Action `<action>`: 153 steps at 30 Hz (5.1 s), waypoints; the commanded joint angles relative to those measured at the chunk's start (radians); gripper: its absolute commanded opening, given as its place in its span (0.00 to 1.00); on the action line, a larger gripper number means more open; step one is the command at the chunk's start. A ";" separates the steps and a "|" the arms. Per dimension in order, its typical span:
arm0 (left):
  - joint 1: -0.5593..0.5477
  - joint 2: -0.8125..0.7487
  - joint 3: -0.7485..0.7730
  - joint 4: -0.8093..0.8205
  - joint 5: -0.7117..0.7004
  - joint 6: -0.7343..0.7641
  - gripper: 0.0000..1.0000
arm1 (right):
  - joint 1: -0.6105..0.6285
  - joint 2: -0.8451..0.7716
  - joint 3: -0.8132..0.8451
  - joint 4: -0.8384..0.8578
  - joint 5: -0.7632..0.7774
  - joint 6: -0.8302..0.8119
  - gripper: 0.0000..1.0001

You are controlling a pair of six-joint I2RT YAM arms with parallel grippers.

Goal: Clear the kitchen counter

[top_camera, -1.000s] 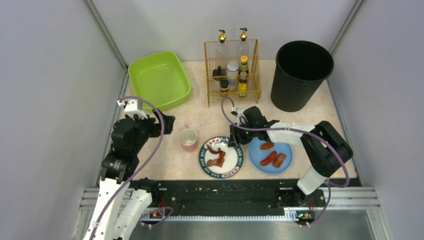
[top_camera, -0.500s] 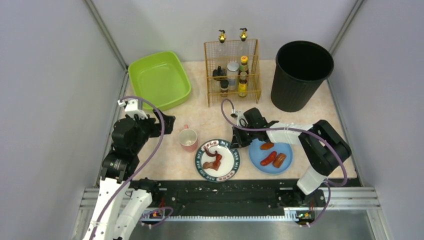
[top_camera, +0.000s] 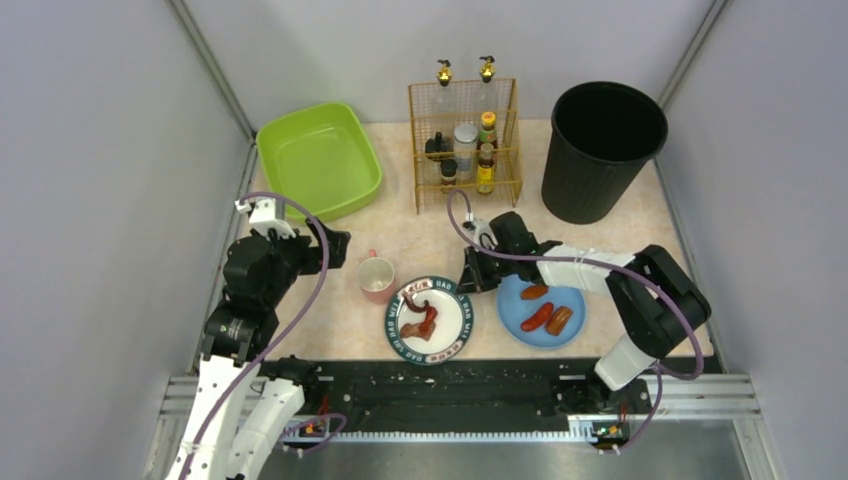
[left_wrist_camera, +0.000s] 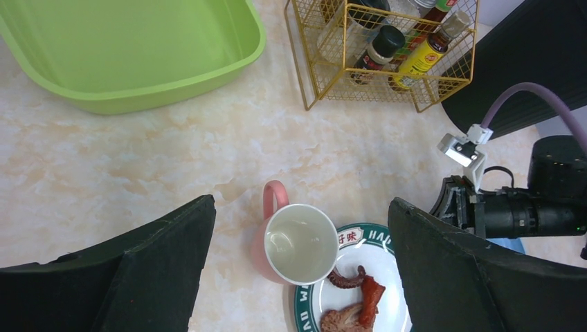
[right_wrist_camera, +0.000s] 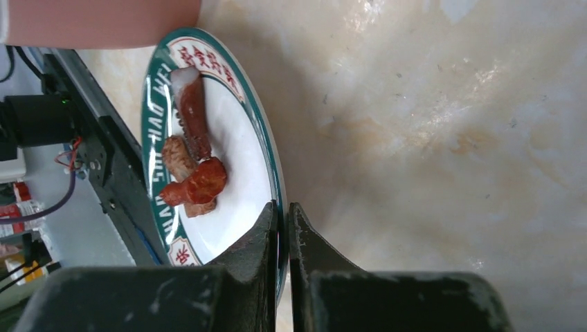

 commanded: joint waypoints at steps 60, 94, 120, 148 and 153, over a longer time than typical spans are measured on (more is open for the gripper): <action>-0.003 -0.028 0.002 0.032 -0.034 0.000 0.99 | -0.422 -0.401 0.259 0.192 0.169 0.671 0.00; -0.007 -0.020 0.003 0.032 -0.028 -0.003 0.99 | -0.949 -0.365 0.561 -0.086 0.485 0.627 0.00; -0.008 -0.028 0.005 0.033 -0.027 -0.003 0.99 | -0.752 -0.283 0.728 -0.118 0.880 -0.094 0.00; -0.008 0.004 0.014 0.046 0.060 -0.017 0.99 | -0.564 -0.383 0.850 -0.078 0.806 -0.248 0.00; -0.008 0.050 0.043 0.068 0.145 -0.078 0.98 | -0.534 -0.399 0.909 -0.157 0.663 -0.179 0.00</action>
